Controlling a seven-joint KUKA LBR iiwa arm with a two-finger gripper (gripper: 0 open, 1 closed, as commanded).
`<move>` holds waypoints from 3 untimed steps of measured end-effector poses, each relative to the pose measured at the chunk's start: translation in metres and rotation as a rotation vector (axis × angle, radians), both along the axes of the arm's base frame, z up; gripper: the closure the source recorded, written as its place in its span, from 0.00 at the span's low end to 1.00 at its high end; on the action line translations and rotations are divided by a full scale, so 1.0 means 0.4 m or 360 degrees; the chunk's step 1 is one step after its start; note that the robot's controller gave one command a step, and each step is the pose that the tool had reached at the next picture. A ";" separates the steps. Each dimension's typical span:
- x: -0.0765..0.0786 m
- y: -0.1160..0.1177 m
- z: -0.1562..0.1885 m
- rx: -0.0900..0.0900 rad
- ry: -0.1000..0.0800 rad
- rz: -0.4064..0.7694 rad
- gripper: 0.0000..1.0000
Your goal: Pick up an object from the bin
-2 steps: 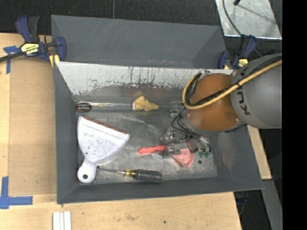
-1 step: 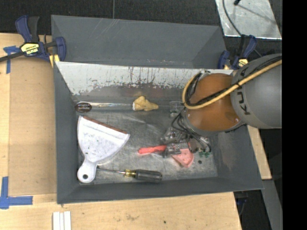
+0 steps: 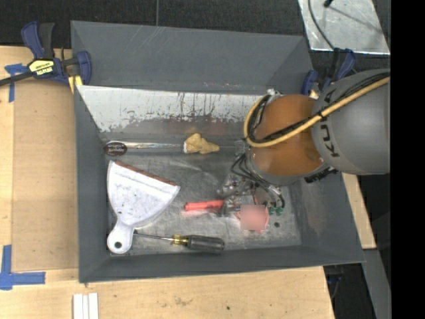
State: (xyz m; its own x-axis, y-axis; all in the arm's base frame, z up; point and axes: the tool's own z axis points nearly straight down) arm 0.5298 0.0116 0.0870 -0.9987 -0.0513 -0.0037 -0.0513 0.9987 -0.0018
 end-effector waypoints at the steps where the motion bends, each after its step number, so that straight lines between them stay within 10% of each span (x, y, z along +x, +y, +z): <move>1: -0.022 0.030 0.235 0.0002 0.0002 0.0329 1.00; 3: -0.020 0.022 0.339 0.0003 0.0014 0.0301 1.00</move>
Offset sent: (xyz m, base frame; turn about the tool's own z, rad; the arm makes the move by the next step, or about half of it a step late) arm 0.0000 0.0000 0.0000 0.0000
